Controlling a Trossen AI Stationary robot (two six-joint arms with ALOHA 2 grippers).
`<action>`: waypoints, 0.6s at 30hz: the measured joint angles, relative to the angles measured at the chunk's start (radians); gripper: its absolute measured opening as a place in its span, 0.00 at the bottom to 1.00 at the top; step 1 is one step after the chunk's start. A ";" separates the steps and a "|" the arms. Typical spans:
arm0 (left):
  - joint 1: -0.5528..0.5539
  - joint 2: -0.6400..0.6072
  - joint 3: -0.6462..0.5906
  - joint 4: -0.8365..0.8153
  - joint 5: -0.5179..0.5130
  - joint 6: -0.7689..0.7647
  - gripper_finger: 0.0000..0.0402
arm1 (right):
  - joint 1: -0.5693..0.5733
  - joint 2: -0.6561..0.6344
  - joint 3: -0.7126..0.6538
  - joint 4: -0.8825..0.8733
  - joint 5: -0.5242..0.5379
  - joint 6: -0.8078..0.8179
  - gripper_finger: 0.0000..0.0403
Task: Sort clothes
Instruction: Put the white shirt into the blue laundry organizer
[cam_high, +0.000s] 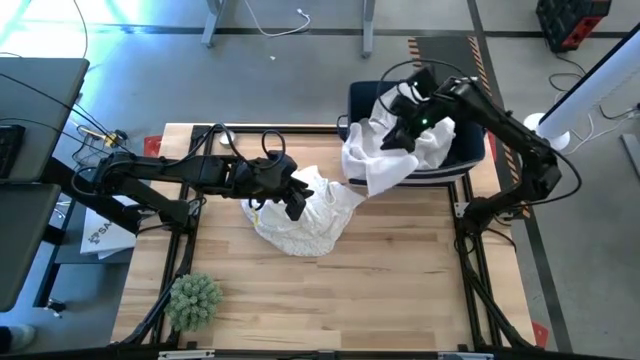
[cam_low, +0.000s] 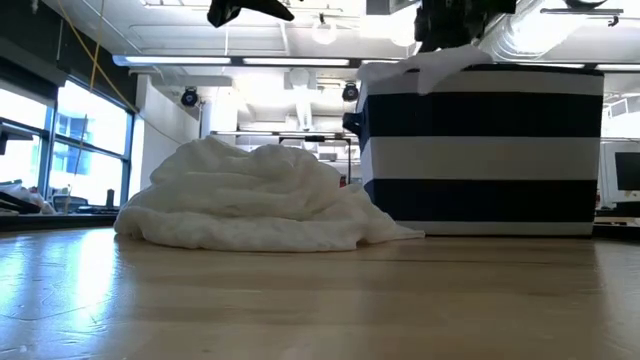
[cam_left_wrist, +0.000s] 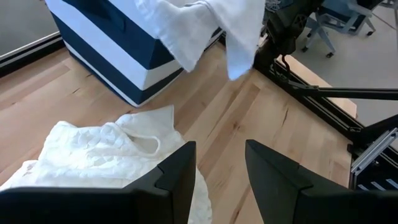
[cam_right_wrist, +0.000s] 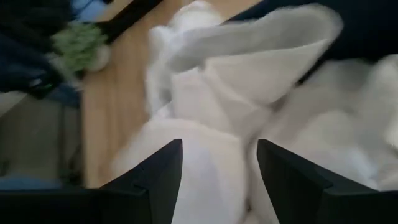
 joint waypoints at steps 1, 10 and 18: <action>0.000 0.000 0.000 0.000 0.000 0.000 0.34 | 0.000 0.000 0.012 0.002 0.045 0.011 0.51; 0.000 0.000 0.000 0.000 -0.001 -0.002 0.34 | 0.001 -0.005 0.075 -0.092 1.002 0.152 0.51; 0.000 0.000 0.000 0.000 -0.002 -0.010 0.34 | -0.138 0.015 0.103 0.006 1.188 0.098 0.51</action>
